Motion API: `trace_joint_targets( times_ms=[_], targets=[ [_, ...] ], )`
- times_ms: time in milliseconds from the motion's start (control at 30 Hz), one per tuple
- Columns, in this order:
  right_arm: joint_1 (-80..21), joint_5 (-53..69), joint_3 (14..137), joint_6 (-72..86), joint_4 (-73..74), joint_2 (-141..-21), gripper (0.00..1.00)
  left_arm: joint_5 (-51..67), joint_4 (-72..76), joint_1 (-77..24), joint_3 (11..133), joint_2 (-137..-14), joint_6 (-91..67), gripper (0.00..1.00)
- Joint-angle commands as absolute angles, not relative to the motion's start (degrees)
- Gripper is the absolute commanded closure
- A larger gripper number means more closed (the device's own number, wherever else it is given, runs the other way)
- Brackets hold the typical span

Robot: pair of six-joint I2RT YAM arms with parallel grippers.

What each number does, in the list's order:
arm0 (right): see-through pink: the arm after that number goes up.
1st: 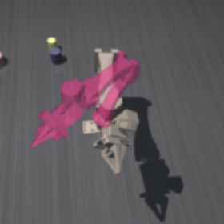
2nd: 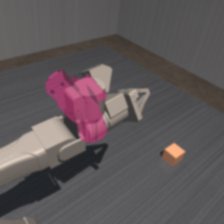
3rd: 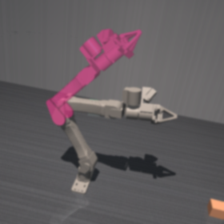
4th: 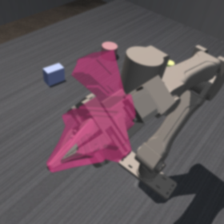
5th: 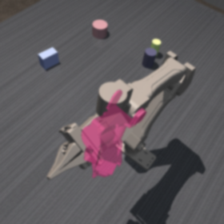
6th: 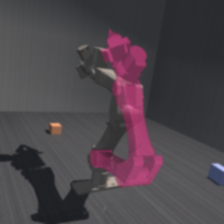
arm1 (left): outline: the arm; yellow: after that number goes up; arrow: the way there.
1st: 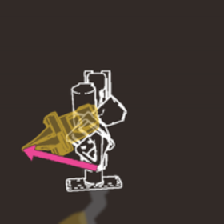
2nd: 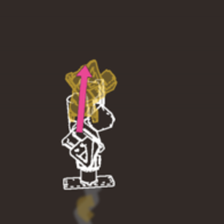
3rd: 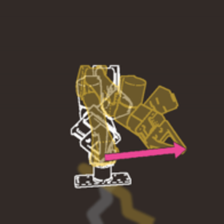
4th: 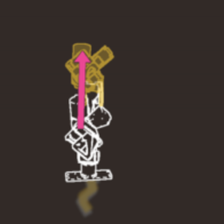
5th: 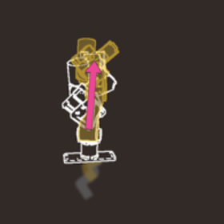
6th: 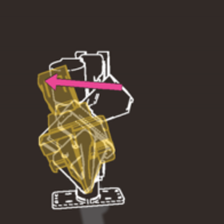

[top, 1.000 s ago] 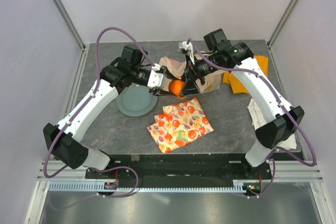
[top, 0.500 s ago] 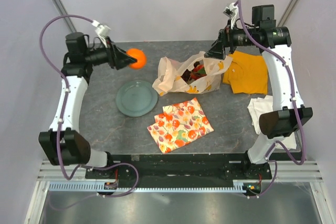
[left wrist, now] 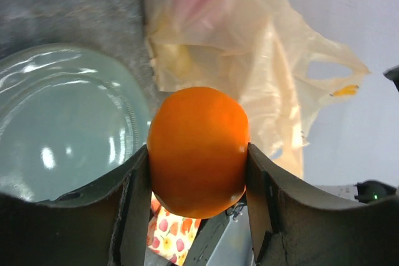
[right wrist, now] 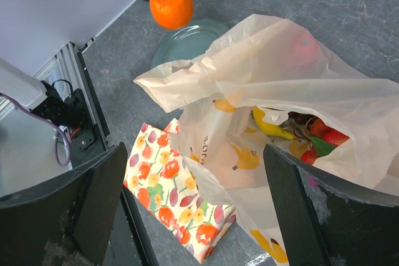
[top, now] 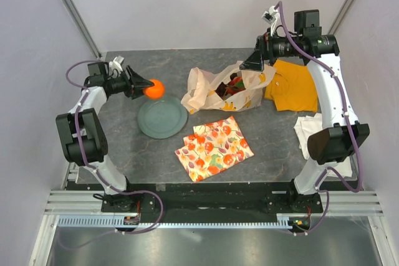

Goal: Take the fake fruits out of the plastic bag
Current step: Place the fake fruit on the plate.

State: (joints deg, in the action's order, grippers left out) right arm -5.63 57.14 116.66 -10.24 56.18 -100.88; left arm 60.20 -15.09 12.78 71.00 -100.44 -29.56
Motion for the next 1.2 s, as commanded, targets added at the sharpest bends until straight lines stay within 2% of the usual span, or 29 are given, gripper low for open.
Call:
trace_joint_targets(
  times_ms=[0, 133, 367, 467, 667, 700, 833, 867, 900, 933, 1167],
  targets=[
    [-5.63, 58.1, 115.23, -9.32, 53.62, -98.44, 0.02, 55.91, -21.35, 13.71, 71.28, -102.39, -21.72, 0.98],
    [-5.63, 57.83, 113.29, -9.67, 53.61, -97.47, 0.02, 49.67, -24.6, 14.06, 71.98, -104.15, -16.71, 0.92],
    [-5.63, 57.22, 113.29, -9.67, 53.53, -98.17, 0.02, 45.53, -28.48, 14.06, 71.2, -109.86, -12.75, 0.88],
    [-5.63, 57.22, 113.91, -9.23, 53.0, -98.79, 0.02, 43.77, -27.43, 13.98, 71.45, -111.27, -12.39, 0.8],
    [-5.63, 57.22, 113.91, -8.7, 52.3, -99.4, 0.02, 42.19, -27.86, 14.06, 74.7, -113.03, -11.69, 0.61],
    [-5.63, 57.22, 113.99, -8.79, 52.29, -99.32, 0.02, 41.58, -28.04, 14.06, 74.97, -112.77, -11.34, 0.49],
    [-5.63, 57.3, 113.38, -9.23, 52.3, -98.7, 0.02, 38.85, -29.44, 13.97, 74.45, -111.1, -9.06, 0.43],
    [-5.63, 57.22, 113.29, -9.58, 52.38, -98.44, 0.02, 38.67, -29.44, 14.06, 74.1, -110.83, -8.88, 0.33],
    [-5.71, 57.13, 113.12, -9.75, 52.38, -98.26, 0.02, 39.28, -29.53, 14.15, 73.92, -110.74, -8.27, 0.15],
    [-5.71, 57.04, 112.68, -10.02, 52.38, -98.17, 0.02, 39.55, -29.53, 14.15, 73.48, -110.74, -8.0, 0.06],
    [-5.71, 57.3, 113.38, -9.93, 52.47, -99.05, 0.02, 36.66, -29.88, 14.15, 73.39, -108.82, -7.12, 0.02]
  ],
)
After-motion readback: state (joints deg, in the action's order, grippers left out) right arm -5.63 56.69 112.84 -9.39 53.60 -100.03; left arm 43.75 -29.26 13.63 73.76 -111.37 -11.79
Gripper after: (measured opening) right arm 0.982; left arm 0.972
